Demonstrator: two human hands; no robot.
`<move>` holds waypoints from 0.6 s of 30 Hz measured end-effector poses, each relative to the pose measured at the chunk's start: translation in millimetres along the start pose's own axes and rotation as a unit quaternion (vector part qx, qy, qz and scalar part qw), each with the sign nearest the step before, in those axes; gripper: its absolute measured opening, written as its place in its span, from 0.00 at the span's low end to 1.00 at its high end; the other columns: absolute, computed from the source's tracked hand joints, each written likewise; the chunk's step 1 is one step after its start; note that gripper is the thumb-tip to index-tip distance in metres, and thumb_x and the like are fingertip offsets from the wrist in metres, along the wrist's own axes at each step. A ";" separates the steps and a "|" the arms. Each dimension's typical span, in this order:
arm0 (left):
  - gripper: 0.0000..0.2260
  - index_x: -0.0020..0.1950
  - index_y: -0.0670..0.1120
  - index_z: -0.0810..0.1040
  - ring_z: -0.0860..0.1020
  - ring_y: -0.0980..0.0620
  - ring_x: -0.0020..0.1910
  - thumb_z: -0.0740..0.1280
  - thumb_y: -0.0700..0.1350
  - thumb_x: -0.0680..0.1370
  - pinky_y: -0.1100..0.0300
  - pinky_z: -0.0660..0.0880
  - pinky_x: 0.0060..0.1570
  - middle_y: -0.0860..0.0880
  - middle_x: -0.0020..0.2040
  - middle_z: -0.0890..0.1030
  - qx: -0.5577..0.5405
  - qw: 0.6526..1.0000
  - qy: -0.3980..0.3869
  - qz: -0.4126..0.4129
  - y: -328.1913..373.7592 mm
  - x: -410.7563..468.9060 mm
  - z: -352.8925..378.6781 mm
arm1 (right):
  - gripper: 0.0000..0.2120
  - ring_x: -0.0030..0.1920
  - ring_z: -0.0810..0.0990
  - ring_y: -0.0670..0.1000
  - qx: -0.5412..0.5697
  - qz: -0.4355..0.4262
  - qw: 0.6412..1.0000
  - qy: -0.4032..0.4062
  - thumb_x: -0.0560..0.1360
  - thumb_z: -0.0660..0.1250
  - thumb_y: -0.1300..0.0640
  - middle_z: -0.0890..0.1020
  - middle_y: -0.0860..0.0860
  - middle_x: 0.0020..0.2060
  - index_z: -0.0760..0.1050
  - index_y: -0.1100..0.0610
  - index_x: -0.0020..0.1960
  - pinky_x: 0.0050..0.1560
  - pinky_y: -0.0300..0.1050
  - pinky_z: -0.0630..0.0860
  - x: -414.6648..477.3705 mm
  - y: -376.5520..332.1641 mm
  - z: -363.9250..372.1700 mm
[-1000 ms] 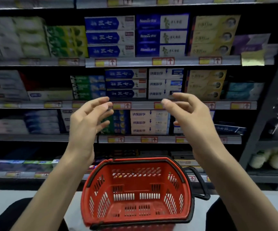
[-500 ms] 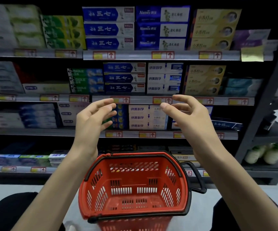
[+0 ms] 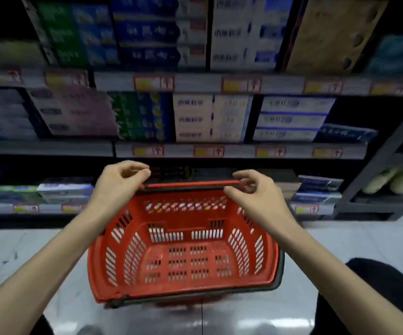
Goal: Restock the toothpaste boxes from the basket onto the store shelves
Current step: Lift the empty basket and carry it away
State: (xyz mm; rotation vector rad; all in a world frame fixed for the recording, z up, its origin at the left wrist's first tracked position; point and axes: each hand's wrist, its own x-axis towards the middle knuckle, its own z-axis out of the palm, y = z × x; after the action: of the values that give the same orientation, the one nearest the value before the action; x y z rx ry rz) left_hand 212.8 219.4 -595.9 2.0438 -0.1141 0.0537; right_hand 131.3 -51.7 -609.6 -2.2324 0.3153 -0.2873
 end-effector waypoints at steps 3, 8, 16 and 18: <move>0.09 0.53 0.48 0.86 0.85 0.50 0.52 0.77 0.50 0.75 0.52 0.79 0.60 0.49 0.48 0.87 0.106 0.993 -0.037 -0.021 -54.0 21.8 11.6 | 0.22 0.60 0.81 0.52 -0.088 0.006 0.996 -0.013 0.72 0.74 0.41 0.83 0.51 0.56 0.81 0.47 0.63 0.61 0.50 0.77 14.2 39.7 32.4; 0.33 0.65 0.54 0.81 0.83 0.43 0.59 0.65 0.70 0.67 0.45 0.79 0.61 0.46 0.58 0.85 0.311 0.945 -0.088 -0.049 -119.3 51.0 21.5 | 0.19 0.70 0.70 0.63 -0.283 0.007 0.958 -0.039 0.73 0.68 0.37 0.79 0.49 0.65 0.82 0.42 0.62 0.70 0.64 0.67 28.6 97.9 66.6; 0.28 0.76 0.48 0.66 0.72 0.30 0.67 0.71 0.48 0.78 0.35 0.73 0.62 0.35 0.68 0.72 0.416 0.900 -0.058 -0.116 -161.5 76.3 19.6 | 0.30 0.77 0.59 0.72 -0.415 -0.035 0.909 -0.023 0.74 0.70 0.63 0.59 0.65 0.80 0.75 0.48 0.74 0.73 0.72 0.61 43.0 154.5 85.9; 0.25 0.74 0.44 0.66 0.74 0.29 0.64 0.69 0.47 0.79 0.35 0.73 0.60 0.34 0.67 0.74 0.428 0.889 -0.059 -0.154 -168.4 80.3 20.9 | 0.38 0.77 0.59 0.73 -0.426 -0.020 0.904 -0.013 0.73 0.67 0.68 0.55 0.66 0.80 0.65 0.47 0.80 0.72 0.72 0.63 46.9 157.1 84.2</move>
State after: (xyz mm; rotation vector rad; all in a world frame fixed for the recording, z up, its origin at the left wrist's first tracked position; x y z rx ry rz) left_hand 310.0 272.7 -747.4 2.9266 0.2014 -0.2653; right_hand 181.5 -102.5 -779.5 -3.1069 0.4384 -0.1466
